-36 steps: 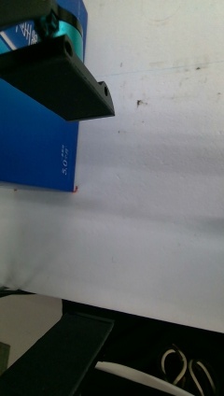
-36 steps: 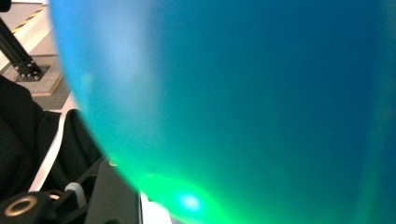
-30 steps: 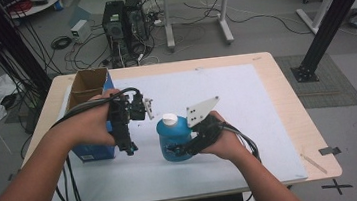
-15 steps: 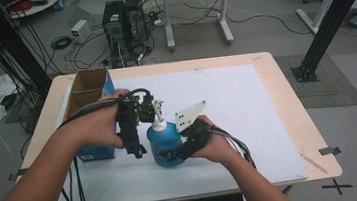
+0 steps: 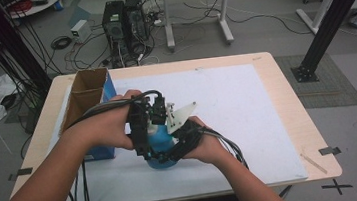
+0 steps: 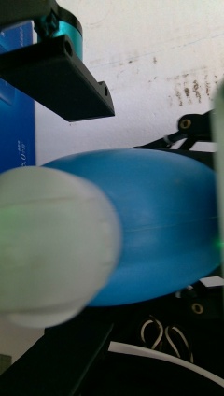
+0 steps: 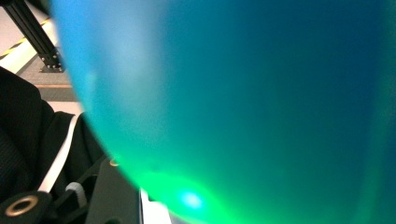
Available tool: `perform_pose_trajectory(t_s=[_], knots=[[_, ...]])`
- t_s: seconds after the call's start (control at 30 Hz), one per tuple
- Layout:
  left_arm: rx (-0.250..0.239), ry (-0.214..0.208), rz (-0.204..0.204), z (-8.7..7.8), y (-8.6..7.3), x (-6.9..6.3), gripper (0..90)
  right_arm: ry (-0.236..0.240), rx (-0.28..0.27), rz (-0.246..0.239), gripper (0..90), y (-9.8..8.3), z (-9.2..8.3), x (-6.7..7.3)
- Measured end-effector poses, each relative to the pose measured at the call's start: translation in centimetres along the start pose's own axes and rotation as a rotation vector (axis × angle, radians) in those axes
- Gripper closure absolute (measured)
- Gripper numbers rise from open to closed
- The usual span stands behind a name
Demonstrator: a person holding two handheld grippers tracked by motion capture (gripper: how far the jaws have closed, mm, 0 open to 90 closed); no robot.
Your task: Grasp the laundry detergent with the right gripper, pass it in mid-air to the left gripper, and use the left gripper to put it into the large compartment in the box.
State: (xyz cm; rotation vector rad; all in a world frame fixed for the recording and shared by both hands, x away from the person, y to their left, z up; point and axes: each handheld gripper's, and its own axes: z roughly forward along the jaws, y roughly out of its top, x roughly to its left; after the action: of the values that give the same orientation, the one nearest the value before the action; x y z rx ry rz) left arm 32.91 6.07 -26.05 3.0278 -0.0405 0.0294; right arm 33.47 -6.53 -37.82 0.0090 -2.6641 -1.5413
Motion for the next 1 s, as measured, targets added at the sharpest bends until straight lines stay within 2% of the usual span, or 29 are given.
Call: perform_pose_trajectory(t_s=[0.33,0.4,0.43,0.63,0.67,0.7,1.0], knots=[[0.027,0.009,-0.008,0.49,0.18,0.04,1.8,0.002,-0.004,0.007,46.0,0.26,0.6,-0.11],[0.029,0.01,-0.011,0.61,0.27,0.0,1.8,-0.012,0.002,-0.019,46.1,0.24,0.59,-0.3],[0.032,0.009,-0.008,0.64,0.31,0.02,1.8,0.004,-0.006,0.007,46.0,0.3,0.59,-0.09],[0.034,0.016,-0.002,0.75,0.48,0.01,2.7,0.002,-0.007,0.008,46.1,0.34,0.59,-0.05],[0.042,0.024,0.007,0.69,0.48,0.0,8.1,-0.001,-0.008,0.013,46.1,0.35,0.59,-0.07],[0.042,0.02,0.006,0.71,0.46,0.03,9.4,0.0,-0.01,0.011,46.1,0.35,0.57,-0.11],[0.047,0.026,0.001,0.8,0.48,0.08,11.8,0.0,-0.006,0.018,46.1,0.36,0.74,-0.19]])
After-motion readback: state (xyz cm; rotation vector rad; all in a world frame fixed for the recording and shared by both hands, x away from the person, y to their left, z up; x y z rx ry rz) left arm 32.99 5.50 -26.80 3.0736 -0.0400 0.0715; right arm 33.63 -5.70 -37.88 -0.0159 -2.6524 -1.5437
